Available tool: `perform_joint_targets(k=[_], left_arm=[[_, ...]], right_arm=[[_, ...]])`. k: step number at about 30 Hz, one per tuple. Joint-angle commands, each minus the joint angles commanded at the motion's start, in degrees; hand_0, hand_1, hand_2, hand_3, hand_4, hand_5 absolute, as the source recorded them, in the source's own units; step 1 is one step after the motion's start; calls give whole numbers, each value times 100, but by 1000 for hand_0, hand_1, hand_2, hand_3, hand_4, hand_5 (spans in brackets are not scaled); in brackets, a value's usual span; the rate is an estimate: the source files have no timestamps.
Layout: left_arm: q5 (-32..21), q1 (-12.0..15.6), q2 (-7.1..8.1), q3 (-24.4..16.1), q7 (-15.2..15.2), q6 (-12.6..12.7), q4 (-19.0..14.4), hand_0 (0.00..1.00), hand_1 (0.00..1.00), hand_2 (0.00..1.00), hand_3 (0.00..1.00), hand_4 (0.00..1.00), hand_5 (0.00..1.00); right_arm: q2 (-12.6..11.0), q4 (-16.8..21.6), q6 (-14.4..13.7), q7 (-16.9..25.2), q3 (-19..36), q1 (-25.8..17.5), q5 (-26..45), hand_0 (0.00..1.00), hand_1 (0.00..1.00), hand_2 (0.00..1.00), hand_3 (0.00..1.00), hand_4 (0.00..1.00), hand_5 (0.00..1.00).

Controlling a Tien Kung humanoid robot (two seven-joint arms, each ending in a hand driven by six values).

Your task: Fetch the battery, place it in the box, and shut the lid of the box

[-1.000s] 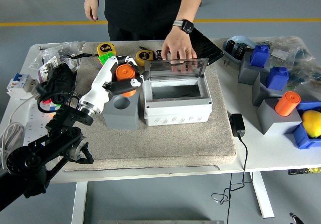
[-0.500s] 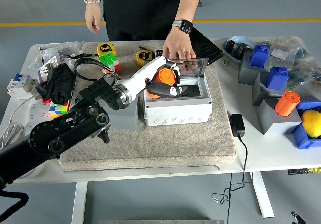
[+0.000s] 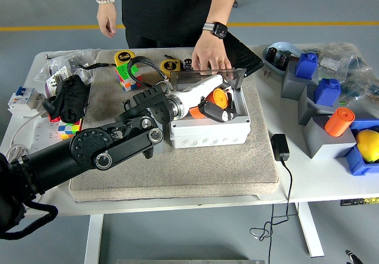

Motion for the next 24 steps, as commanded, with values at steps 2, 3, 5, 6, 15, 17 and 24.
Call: perform_joint_targets(k=[2,3,5,6,15,17,24], left_arm=[[27,-44,-53,41,-30,24,116,239,228,215,228,537,2],[50,-60,-71,54,-40,32,166,239,228,215,228,537,2],[68,-84,-94,62,-72,58,238,239,228,215,228,537,2],[76,-105,-112,61,-101,88,295,252,241,235,257,606,2],[37,-148,-133,55,-113,9,531,310,345,380,355,869,2],[37,-134,-130,69,-139,7,543,310,345,380,355,869,2],[203,-118,-133,79,-140,-77,547,343,440,467,528,998,66]], right_arm=[[0,1,-5,6,-4,2,5,661,640,648,539,884,444],[-1,2,-6,9,-5,2,7,661,640,648,539,884,444],[-6,8,-9,11,0,2,-1,661,640,648,539,884,444],[-12,11,-7,8,-4,2,-2,661,640,648,539,885,445],[-21,18,-10,-5,-43,3,-18,661,640,649,539,885,443],[-21,22,-13,-2,-36,-3,-29,661,640,649,539,885,443],[-21,25,-14,-3,-20,-3,-47,662,640,651,539,885,446]])
